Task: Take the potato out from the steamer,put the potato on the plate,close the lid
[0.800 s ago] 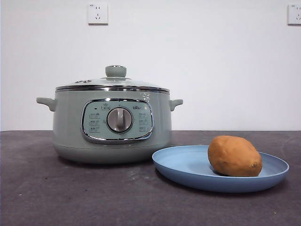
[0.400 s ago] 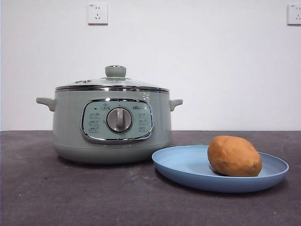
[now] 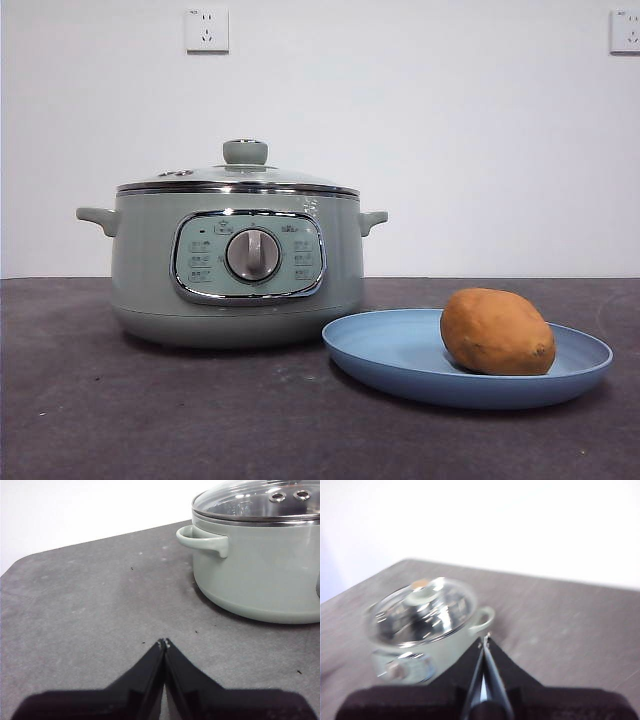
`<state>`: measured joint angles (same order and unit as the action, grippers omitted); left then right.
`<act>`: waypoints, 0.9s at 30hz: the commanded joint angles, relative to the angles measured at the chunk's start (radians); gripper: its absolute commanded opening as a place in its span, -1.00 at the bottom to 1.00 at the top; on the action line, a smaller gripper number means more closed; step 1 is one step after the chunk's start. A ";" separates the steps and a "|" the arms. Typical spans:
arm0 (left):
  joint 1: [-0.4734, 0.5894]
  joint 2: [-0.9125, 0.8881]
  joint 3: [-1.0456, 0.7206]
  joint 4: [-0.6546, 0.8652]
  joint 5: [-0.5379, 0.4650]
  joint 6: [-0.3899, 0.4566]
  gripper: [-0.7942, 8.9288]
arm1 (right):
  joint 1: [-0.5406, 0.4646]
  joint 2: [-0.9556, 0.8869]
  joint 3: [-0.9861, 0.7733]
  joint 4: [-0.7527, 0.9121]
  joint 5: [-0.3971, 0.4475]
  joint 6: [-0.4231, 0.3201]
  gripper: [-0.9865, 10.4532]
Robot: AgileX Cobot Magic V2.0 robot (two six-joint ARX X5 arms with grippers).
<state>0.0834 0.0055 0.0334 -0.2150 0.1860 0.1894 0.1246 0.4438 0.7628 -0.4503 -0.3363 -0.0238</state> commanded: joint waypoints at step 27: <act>0.001 -0.002 -0.015 0.000 0.000 -0.006 -0.84 | -0.124 -0.443 -0.756 0.319 0.216 0.041 -0.83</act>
<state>0.0834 0.0051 0.0334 -0.2150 0.1860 0.1898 0.0006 0.0048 0.0177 -0.1364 -0.1268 0.0025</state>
